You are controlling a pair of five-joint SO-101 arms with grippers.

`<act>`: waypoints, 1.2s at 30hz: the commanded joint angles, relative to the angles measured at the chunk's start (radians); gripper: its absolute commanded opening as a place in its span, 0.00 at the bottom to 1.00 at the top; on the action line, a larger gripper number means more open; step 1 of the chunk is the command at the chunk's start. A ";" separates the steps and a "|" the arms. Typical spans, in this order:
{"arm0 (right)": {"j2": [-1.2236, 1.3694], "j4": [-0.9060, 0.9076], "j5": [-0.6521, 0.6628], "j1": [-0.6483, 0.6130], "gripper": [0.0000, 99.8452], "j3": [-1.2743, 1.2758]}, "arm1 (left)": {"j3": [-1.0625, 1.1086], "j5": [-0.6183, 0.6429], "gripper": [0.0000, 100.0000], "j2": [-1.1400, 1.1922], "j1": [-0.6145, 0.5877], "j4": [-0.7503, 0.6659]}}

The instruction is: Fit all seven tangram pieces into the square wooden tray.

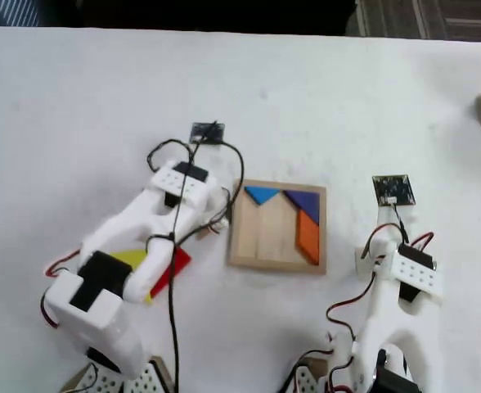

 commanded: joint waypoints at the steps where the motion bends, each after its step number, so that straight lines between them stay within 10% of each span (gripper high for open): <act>1: -0.035 0.019 0.011 -0.007 0.02 -0.003 | -0.003 -0.064 0.03 -0.008 0.004 -0.021; 26: -0.031 0.019 0.011 -0.007 0.02 -0.003 | 0.133 -0.075 0.03 -0.357 -0.061 -0.023; 36: -0.030 0.018 0.011 -0.007 0.02 -0.003 | 0.137 -0.207 0.03 -0.357 0.136 -0.163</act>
